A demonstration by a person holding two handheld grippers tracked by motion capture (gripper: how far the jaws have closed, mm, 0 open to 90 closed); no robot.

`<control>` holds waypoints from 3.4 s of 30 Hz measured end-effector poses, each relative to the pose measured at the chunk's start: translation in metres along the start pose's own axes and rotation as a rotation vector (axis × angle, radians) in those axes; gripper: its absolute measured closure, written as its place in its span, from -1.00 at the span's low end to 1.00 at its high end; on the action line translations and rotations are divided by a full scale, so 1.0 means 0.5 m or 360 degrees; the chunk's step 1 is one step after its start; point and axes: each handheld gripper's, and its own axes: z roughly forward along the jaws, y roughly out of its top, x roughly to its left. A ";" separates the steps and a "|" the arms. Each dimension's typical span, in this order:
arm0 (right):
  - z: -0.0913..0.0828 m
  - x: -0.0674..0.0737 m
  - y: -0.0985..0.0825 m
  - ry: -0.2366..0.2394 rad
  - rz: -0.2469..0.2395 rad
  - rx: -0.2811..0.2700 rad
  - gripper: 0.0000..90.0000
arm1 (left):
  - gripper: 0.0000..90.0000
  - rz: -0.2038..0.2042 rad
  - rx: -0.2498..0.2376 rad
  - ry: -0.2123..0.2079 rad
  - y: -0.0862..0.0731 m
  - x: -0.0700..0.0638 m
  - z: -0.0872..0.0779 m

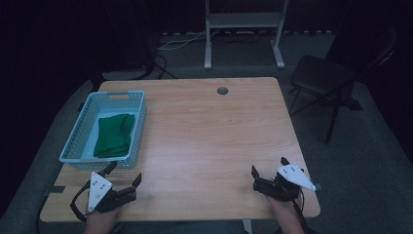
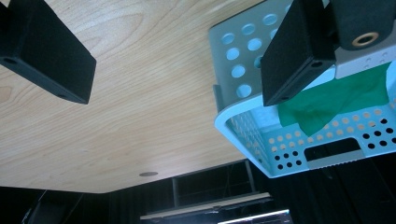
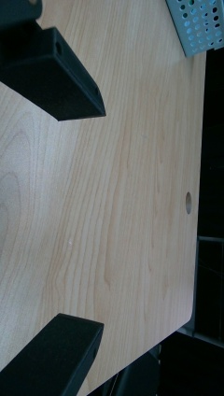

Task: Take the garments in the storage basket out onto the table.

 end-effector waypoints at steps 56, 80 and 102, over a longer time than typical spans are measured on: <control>0.004 0.000 0.002 0.0039 -0.0021 0.0025 -1.00 | -0.78 -0.0032 -0.0012 0.0210 0.072 0.077 -0.028; 0.004 -0.001 0.002 0.0037 -0.0014 0.0028 -1.00 | -0.78 -0.0068 0.0065 0.0270 0.130 0.129 0.005; 0.004 -0.001 0.002 0.0044 -0.0015 0.0031 -1.00 | -0.78 -0.0091 0.0240 0.0298 0.163 0.166 0.063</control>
